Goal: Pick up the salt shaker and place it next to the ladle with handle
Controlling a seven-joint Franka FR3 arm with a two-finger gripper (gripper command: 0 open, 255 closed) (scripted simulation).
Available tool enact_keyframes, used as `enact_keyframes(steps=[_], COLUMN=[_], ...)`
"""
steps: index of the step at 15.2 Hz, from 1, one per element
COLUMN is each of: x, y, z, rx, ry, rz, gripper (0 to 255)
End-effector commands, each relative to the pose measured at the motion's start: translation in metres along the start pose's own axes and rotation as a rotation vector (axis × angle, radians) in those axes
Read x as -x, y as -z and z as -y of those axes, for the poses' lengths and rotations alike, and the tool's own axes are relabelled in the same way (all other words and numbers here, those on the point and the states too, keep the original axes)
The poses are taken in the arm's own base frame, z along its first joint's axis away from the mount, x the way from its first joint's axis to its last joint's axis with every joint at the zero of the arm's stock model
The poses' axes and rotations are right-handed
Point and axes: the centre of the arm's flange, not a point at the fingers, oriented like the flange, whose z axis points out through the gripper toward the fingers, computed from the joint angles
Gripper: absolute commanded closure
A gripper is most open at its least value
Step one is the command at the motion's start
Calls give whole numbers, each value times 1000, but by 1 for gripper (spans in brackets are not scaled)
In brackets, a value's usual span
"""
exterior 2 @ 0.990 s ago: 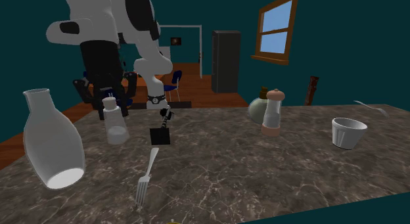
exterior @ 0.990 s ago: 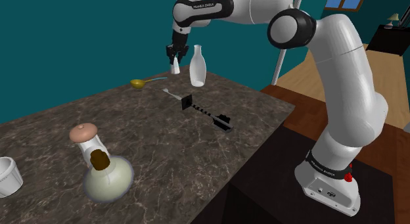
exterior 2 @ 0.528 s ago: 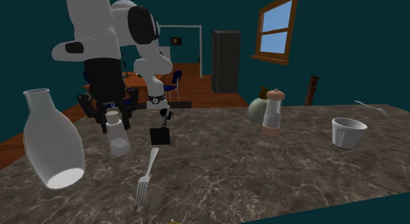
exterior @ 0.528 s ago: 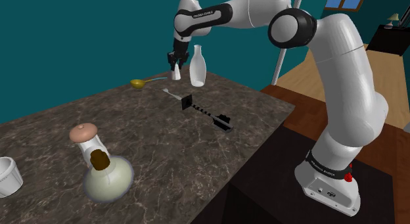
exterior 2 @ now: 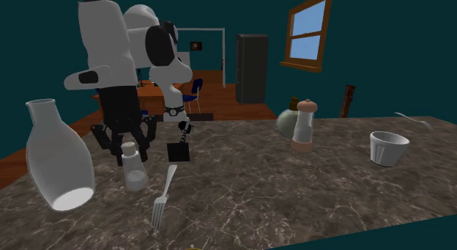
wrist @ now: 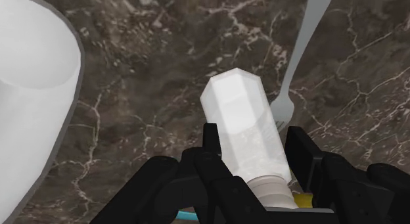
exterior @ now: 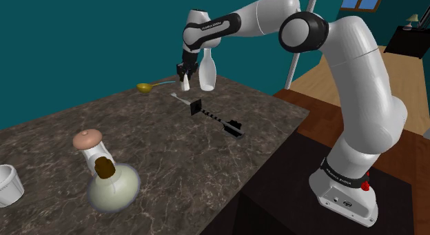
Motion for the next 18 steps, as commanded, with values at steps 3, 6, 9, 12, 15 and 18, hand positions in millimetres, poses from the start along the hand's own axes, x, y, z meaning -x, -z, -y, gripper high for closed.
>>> enact_keyframes(steps=[3,6,9,12,15,18], x=[6,10,10,10,10,10], y=[-20,-35,-37,-37,-37,-37], z=[-2,-4,-4,-4,-4,-4], rx=[0,0,0,0,0,0], ry=[0,0,0,0,0,0], rz=[-1,-1,-1,-1,-1,-1], gripper=[255,255,255,255,0,0])
